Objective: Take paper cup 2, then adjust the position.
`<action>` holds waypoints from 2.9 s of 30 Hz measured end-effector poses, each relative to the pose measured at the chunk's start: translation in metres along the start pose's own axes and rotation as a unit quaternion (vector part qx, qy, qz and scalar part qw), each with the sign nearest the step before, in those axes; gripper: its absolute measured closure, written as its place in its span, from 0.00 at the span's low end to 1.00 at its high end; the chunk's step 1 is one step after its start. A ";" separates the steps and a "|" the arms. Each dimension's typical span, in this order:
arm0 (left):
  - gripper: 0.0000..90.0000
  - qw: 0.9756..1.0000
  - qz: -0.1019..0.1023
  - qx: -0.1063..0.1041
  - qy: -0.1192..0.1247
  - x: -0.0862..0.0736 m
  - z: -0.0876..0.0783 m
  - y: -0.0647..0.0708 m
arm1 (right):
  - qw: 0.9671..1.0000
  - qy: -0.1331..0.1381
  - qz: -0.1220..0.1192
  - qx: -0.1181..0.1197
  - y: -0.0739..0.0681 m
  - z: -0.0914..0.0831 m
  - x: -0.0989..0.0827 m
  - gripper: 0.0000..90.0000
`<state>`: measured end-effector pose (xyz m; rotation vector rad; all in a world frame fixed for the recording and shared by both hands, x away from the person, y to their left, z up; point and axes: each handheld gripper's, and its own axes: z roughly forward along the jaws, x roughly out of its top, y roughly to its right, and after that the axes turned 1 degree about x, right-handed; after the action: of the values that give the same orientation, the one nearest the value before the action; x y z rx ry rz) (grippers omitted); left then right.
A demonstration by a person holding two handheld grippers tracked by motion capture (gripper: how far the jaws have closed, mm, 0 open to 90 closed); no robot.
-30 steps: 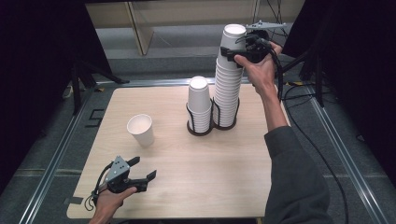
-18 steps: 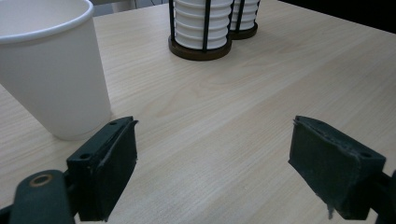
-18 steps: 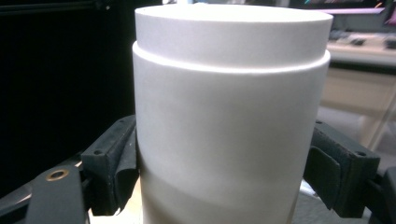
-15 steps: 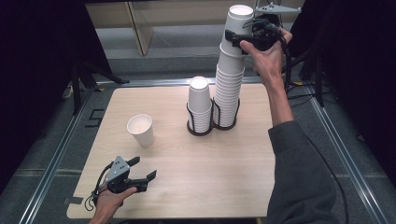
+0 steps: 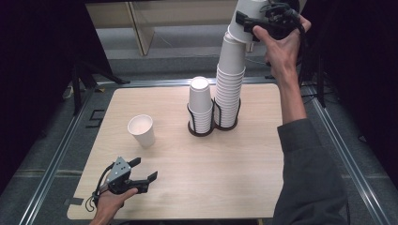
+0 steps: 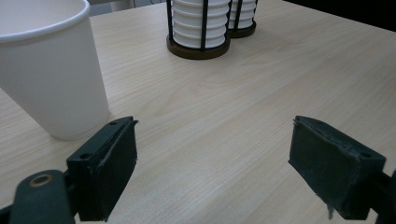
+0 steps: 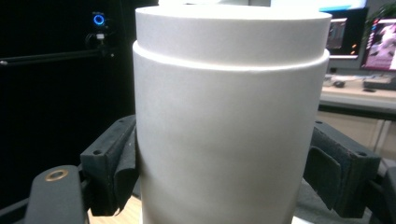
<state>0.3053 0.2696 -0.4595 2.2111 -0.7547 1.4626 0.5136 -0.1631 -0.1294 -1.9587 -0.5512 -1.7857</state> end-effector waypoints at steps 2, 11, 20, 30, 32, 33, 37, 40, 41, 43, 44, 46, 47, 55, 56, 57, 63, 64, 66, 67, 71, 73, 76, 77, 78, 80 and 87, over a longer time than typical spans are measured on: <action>0.16 1.000 0.000 0.006 -0.008 0.000 -0.002 0.001 | 1.000 0.000 0.001 -0.001 0.001 -0.007 0.002 0.22; 0.16 1.000 0.001 0.001 -0.002 -0.001 0.002 0.001 | 1.000 -0.005 -0.003 0.005 0.009 -0.045 -0.017 0.21; 0.16 1.000 0.001 0.003 -0.011 -0.001 0.003 0.002 | 0.999 -0.027 -0.009 0.018 0.009 -0.079 -0.058 0.21; 0.16 1.000 0.000 -0.006 -0.001 0.000 0.008 0.005 | 0.997 -0.056 -0.002 0.060 -0.012 -0.088 -0.126 0.21; 0.16 1.000 0.003 -0.001 -0.007 0.001 0.008 0.005 | 0.995 -0.061 -0.005 0.073 -0.020 -0.085 -0.147 0.21; 0.16 1.000 0.005 -0.009 0.007 0.001 0.011 0.004 | 0.994 -0.067 0.004 0.081 -0.024 -0.083 -0.157 0.21; 0.16 1.000 0.008 -0.012 0.011 0.002 0.015 0.007 | 0.992 -0.078 0.013 0.103 -0.034 -0.078 -0.179 0.21; 0.16 1.000 0.010 -0.015 0.010 0.003 0.018 0.010 | 0.988 -0.087 0.021 0.123 -0.045 -0.070 -0.199 0.21; 0.16 1.000 0.009 -0.018 0.011 0.005 0.021 0.013 | 0.987 -0.092 0.026 0.131 -0.050 -0.065 -0.210 0.21; 0.16 1.000 0.010 -0.022 0.014 0.006 0.023 0.015 | 0.984 -0.100 0.041 0.141 -0.056 -0.061 -0.220 0.21; 0.16 1.000 0.010 -0.022 0.014 0.006 0.023 0.015 | 0.984 -0.100 0.041 0.141 -0.056 -0.061 -0.220 0.21; 0.16 0.999 -0.003 -0.026 0.023 0.007 0.027 0.019 | 0.983 -0.101 0.044 0.146 -0.061 -0.057 -0.229 0.21; 0.16 0.999 0.002 -0.027 0.023 0.007 0.028 0.019 | 0.983 -0.102 0.034 0.147 -0.063 -0.053 -0.233 0.21; 0.16 0.999 0.010 -0.034 0.033 0.010 0.029 0.024 | 0.976 -0.133 0.042 0.170 -0.083 -0.042 -0.256 0.21; 0.16 0.998 0.003 -0.039 0.042 0.009 0.031 0.025 | 0.975 -0.130 0.033 0.177 -0.086 -0.039 -0.261 0.21; 0.16 0.998 0.005 -0.040 0.042 0.009 0.031 0.025 | 0.975 -0.130 0.033 0.177 -0.086 -0.039 -0.261 0.21; 0.16 0.998 0.004 -0.045 0.034 0.009 0.030 0.026 | 0.968 -0.140 0.037 0.207 -0.103 -0.035 -0.269 0.21; 0.16 0.998 0.005 -0.047 0.034 0.009 0.030 0.027 | 0.968 -0.133 0.034 0.208 -0.105 -0.034 -0.270 0.21; 0.16 0.998 0.005 -0.051 0.034 0.010 0.030 0.028 | 0.966 -0.135 0.037 0.217 -0.110 -0.033 -0.272 0.21; 0.16 0.997 0.003 -0.056 0.043 0.009 0.031 0.028 | 0.965 -0.136 0.040 0.221 -0.112 -0.033 -0.272 0.21; 0.16 0.997 0.004 -0.060 0.050 0.010 0.031 0.027 | 0.962 -0.136 0.040 0.233 -0.120 -0.031 -0.276 0.21; 0.16 0.998 0.003 -0.054 0.039 0.010 0.029 0.028 | 0.961 -0.137 0.043 0.236 -0.122 -0.031 -0.277 0.21; 0.16 0.998 0.001 -0.054 0.039 0.010 0.029 0.027 | 0.960 -0.138 0.037 0.242 -0.127 -0.030 -0.281 0.21; 0.16 0.998 0.001 -0.054 0.039 0.010 0.029 0.027 | 0.960 -0.138 0.037 0.242 -0.127 -0.030 -0.281 0.21; 0.16 0.998 -0.002 -0.055 0.040 0.010 0.029 0.028 | 0.957 -0.147 0.042 0.246 -0.129 -0.030 -0.283 0.21; 0.16 0.998 0.002 -0.056 0.039 0.010 0.029 0.028 | 0.954 -0.149 0.045 0.255 -0.133 -0.028 -0.287 0.21; 0.16 0.997 -0.001 -0.060 0.042 0.010 0.027 0.028 | 0.952 -0.147 0.040 0.266 -0.146 -0.027 -0.290 0.21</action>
<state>0.3106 0.2300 -0.4596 2.0467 -0.7919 1.4606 0.3834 -0.0588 -0.4094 -1.8245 -0.9241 -1.1383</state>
